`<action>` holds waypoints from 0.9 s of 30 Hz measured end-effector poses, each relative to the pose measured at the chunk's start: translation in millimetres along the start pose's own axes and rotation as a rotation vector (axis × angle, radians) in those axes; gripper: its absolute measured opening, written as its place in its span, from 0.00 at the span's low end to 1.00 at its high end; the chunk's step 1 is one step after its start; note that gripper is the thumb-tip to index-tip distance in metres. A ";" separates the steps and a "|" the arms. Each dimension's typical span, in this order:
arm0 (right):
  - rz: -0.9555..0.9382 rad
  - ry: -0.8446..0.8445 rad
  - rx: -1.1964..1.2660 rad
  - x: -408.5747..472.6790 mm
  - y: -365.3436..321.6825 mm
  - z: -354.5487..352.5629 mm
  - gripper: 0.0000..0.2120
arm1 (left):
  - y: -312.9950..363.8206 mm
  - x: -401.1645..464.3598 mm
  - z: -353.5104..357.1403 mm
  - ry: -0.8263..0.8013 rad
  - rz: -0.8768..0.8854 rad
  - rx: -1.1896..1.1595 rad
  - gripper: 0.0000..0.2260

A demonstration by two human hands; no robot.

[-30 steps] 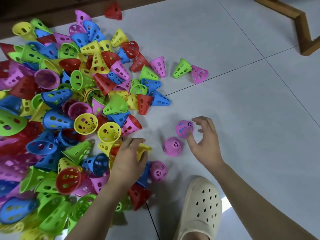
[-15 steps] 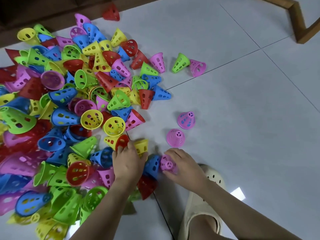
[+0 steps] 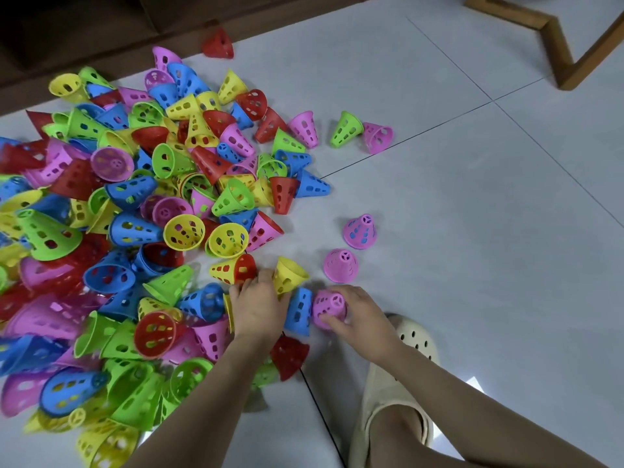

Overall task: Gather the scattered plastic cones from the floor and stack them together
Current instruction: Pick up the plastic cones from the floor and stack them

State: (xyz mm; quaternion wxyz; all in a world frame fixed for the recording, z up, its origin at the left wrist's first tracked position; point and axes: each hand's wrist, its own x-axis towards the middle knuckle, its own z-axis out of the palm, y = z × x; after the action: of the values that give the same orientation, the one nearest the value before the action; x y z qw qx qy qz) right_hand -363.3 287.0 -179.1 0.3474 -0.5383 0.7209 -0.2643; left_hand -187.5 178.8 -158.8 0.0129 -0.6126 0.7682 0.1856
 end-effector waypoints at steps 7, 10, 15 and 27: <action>0.096 0.335 0.351 -3.5 -32.0 -42.7 0.12 | -1.5 -10.3 -5.7 0.084 0.061 -0.268 0.18; 0.107 0.487 0.422 15.6 -37.3 -67.0 0.10 | 4.3 -15.4 -11.5 0.109 0.101 -0.324 0.18; 0.097 0.576 0.317 69.5 -16.1 -101.2 0.13 | 24.0 -14.8 -22.9 0.115 0.206 -0.394 0.20; 0.225 0.106 0.006 95.9 37.7 -86.6 0.16 | 72.1 10.2 -14.7 0.052 0.342 -0.491 0.16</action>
State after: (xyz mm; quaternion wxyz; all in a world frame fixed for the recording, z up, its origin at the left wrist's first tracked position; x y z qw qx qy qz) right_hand -470.8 206.2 -174.7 0.3380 -0.4383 0.7933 -0.2537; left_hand -255.2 177.8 -128.1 -0.1866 -0.4639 0.7924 0.3495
